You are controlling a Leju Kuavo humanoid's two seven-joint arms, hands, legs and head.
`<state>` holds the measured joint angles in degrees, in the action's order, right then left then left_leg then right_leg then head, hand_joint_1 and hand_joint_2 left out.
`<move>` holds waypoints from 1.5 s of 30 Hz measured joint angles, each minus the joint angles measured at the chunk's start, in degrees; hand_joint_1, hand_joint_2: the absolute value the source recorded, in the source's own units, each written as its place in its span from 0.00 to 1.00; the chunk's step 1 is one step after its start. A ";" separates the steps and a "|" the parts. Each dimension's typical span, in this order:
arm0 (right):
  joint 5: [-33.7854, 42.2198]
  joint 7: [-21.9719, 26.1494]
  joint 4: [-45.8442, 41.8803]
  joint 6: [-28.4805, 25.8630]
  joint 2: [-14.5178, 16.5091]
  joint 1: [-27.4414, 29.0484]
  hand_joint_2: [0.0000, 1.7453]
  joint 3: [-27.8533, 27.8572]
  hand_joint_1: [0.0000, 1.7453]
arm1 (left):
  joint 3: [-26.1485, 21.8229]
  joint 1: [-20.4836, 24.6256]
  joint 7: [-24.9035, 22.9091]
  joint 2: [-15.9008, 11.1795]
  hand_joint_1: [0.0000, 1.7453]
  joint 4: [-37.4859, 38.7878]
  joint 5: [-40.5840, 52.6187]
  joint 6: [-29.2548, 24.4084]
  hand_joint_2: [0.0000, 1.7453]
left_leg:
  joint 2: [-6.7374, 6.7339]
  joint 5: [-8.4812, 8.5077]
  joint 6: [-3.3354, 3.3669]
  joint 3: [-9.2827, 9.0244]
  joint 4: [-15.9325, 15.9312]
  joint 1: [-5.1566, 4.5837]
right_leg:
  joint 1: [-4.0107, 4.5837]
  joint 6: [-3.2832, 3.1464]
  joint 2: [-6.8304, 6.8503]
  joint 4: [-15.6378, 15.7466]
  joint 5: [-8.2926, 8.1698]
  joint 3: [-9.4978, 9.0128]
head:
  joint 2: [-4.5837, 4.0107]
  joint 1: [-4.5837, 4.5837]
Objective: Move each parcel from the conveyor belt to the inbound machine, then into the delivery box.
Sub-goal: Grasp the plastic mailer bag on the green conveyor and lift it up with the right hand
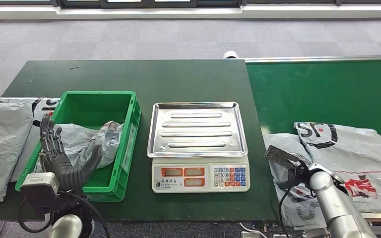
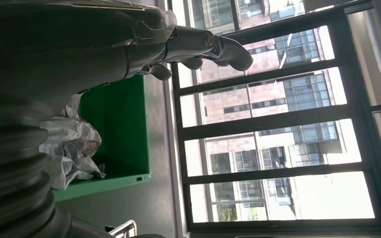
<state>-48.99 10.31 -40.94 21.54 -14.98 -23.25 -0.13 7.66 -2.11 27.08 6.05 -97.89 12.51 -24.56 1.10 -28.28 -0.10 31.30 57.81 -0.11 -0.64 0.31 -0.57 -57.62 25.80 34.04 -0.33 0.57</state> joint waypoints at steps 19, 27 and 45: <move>-0.19 -3.33 4.26 0.66 -0.06 -2.99 1.00 -2.10 1.00 | -0.55 -0.07 -0.54 0.27 0.00 -0.16 0.67 -0.16 1.00 | 0.01 0.01 0.00 -0.02 0.00 -0.01 | -0.01 0.00 -0.01 0.00 0.00 -0.02 | 0.00 0.00; 0.44 -5.11 3.96 0.14 -0.06 -1.89 1.00 -2.10 1.00 | -0.55 -0.12 -1.29 0.50 0.00 -0.35 1.02 -0.16 1.00 | 0.07 0.01 0.00 -0.03 0.00 0.00 | 0.00 0.00 0.04 0.00 0.01 -0.04 | 0.01 0.00; 0.32 -7.04 -3.36 0.91 -0.06 4.47 1.00 -2.08 1.00 | -0.59 -1.45 -2.85 1.01 0.00 -3.10 2.93 -0.09 1.00 | 0.06 0.00 0.00 -0.03 0.00 0.00 | 0.00 0.01 0.03 0.00 0.02 -0.06 | 0.00 0.00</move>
<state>-48.68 3.26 -44.30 22.45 -15.04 -18.78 -2.21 7.07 -3.56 24.23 7.05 -100.98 15.44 -24.65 1.15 -28.28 -0.09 31.27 57.82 -0.11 -0.64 0.33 -0.54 -57.62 25.82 33.98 -0.33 0.57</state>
